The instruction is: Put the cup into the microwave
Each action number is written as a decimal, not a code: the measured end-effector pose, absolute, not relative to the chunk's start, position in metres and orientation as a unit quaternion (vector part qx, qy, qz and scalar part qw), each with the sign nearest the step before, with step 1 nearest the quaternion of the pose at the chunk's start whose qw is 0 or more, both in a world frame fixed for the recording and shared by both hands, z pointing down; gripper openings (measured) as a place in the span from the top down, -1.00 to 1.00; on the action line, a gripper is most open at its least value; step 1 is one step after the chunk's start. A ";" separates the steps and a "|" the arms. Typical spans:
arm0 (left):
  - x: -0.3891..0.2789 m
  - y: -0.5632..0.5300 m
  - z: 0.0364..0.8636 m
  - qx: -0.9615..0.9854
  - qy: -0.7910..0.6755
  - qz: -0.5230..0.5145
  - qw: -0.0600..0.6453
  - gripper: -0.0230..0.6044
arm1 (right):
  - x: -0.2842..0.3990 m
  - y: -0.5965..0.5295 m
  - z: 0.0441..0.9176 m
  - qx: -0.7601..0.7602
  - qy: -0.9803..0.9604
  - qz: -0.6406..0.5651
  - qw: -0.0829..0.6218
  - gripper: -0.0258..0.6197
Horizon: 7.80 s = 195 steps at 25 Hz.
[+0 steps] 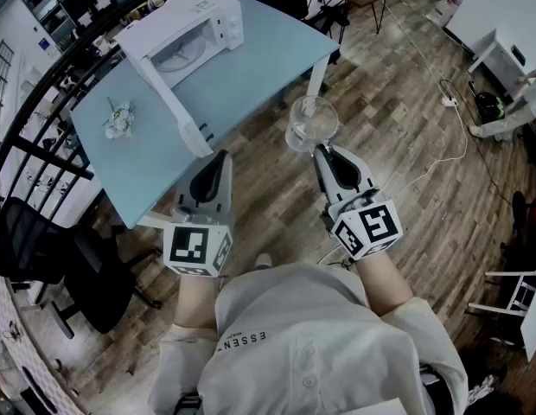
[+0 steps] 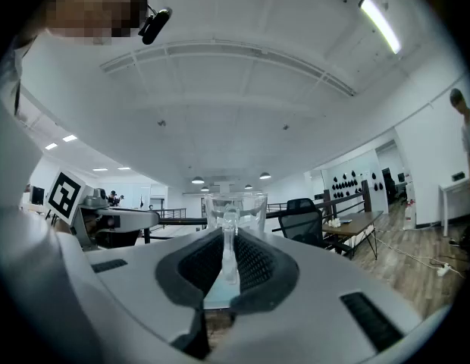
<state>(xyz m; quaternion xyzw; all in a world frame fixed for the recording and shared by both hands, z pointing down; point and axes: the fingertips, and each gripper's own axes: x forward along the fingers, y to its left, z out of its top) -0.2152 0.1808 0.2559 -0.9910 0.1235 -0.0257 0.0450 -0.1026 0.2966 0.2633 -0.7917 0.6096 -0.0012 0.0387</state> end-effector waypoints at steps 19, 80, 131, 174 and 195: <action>-0.212 0.140 0.264 -0.996 0.083 -0.016 0.027 0.92 | -0.110 0.256 0.260 -0.808 0.588 0.017 0.024 0.80; 0.020 -0.224 0.372 -0.899 0.428 -0.062 -0.067 0.92 | 0.140 -0.226 0.395 -0.500 0.861 -0.072 -0.056 0.80; 0.009 -0.271 0.455 -0.870 0.476 -0.107 -0.075 0.92 | 0.087 -0.394 0.508 -0.478 0.876 -0.027 -0.052 0.80; 0.009 -0.222 0.331 -0.889 0.452 -0.065 0.003 0.92 | 0.123 -0.230 0.312 -0.469 0.883 0.019 0.028 0.87; -0.008 -0.206 0.286 -0.889 0.454 -0.038 0.041 0.92 | 0.129 -0.207 0.282 -0.479 0.876 0.042 0.034 0.88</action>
